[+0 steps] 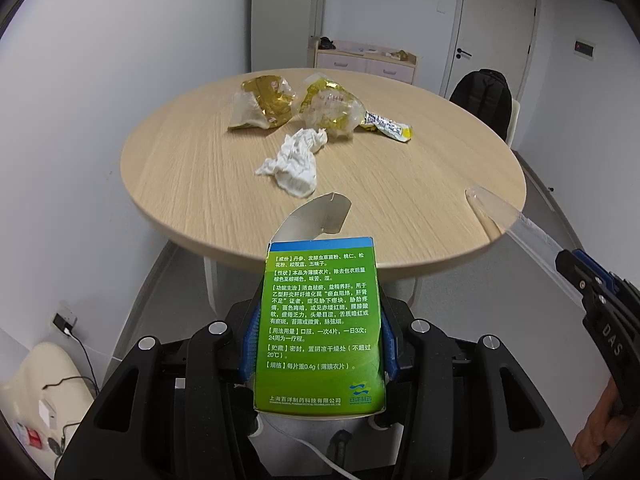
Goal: Collect trash
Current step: 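Carry the green box and plastic tube down under the table to the bin, then open right tool dropping the tube into the bin while left tool drops the green box, then raise both open tools from the bin back up over the table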
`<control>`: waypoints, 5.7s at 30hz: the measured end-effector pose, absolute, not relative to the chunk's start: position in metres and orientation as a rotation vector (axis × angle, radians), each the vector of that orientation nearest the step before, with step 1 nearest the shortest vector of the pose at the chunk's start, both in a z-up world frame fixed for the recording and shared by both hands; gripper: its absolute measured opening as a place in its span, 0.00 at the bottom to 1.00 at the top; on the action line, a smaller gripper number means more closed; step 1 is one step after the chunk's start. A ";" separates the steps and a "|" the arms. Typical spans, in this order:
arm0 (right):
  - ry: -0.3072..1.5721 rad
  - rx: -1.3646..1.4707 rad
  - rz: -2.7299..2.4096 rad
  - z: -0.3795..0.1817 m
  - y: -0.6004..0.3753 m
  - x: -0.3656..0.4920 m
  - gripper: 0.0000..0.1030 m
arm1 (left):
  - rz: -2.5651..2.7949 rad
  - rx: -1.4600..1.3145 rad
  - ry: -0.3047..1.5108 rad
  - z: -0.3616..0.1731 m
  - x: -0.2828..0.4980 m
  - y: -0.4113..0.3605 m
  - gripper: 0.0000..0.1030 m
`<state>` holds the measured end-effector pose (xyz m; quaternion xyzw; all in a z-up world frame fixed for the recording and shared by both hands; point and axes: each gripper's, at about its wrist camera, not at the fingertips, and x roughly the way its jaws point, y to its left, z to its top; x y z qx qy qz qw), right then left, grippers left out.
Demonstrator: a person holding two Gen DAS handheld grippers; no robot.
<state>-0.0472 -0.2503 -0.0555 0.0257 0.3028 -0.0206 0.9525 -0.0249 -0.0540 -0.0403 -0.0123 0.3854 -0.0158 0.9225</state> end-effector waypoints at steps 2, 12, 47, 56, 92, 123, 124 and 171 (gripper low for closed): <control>0.609 0.043 -0.042 -0.057 -0.247 -0.058 0.21 | -0.035 -0.018 0.784 -0.042 -0.036 -0.054 0.44; 0.593 0.025 -0.020 -0.074 -0.235 -0.112 0.21 | -0.055 -0.018 0.776 -0.055 -0.074 -0.059 0.44; 0.757 0.033 0.083 -0.175 -0.193 -0.077 0.17 | -0.045 -0.050 0.968 -0.192 -0.051 -0.029 0.44; 0.788 0.034 0.091 -0.210 -0.180 -0.028 0.17 | -0.033 -0.042 0.997 -0.226 -0.011 -0.016 0.44; 1.013 0.041 0.124 -0.345 -0.147 0.110 0.18 | -0.021 -0.045 1.154 -0.348 0.075 0.003 0.45; 0.977 0.093 -0.031 -0.349 -0.235 0.086 0.92 | -0.107 -0.025 1.213 -0.366 0.091 -0.056 0.46; 0.980 0.099 -0.035 -0.350 -0.239 0.086 0.92 | -0.106 -0.020 1.211 -0.366 0.092 -0.059 0.46; 0.918 0.058 -0.022 -0.271 -0.208 0.026 0.93 | -0.025 -0.104 0.930 -0.242 0.013 -0.007 0.94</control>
